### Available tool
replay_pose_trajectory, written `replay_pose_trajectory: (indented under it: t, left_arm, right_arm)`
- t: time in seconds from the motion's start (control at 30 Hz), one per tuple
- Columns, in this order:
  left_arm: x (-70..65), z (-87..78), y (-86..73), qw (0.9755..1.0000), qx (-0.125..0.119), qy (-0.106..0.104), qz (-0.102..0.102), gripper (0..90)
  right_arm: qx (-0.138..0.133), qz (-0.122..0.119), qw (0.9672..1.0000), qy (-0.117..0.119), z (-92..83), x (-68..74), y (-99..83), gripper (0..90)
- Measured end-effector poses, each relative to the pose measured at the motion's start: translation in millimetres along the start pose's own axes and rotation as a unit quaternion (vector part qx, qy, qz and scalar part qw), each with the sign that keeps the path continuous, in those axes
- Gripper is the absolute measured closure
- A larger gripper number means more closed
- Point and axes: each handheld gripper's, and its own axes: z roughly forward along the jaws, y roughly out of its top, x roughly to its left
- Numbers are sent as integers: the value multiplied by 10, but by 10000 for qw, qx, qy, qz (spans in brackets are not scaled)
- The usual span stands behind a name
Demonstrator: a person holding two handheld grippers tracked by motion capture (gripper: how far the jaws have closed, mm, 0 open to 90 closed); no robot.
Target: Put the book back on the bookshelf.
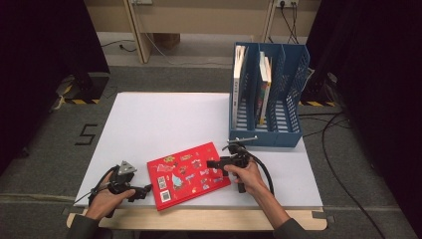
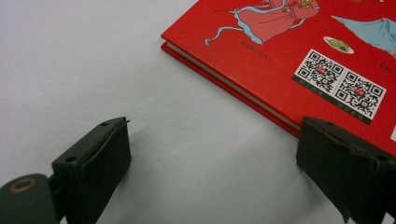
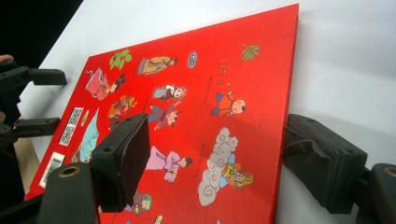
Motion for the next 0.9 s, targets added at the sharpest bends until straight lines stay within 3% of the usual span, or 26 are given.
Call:
replay_pose_trajectory:
  t: [0.13, 0.5, 0.67, 0.73, 0.9]
  left_arm:
    - [-4, 2, 3, 10000, -1, 21, 11, 92]
    - [11, -9, -12, 10000, -37, -34, 35, 97]
    - [10, -10, -17, 10000, -60, -37, 9, 93]
    - [11, -10, -19, 10000, -72, -43, -2, 91]
    - [11, -8, -20, 9999, -90, -58, -25, 84]
  right_arm:
    - [59, 150, 9998, 84, -35, 5, 54, 245]
    - [-376, -128, 9987, 331, -322, 296, 308, 250]
    - [-487, -608, 9960, 440, -463, 574, 551, 281]
    - [-461, -867, 9944, 389, -481, 707, 644, 281]
    - [-400, -1229, 9912, 276, -486, 923, 786, 279]
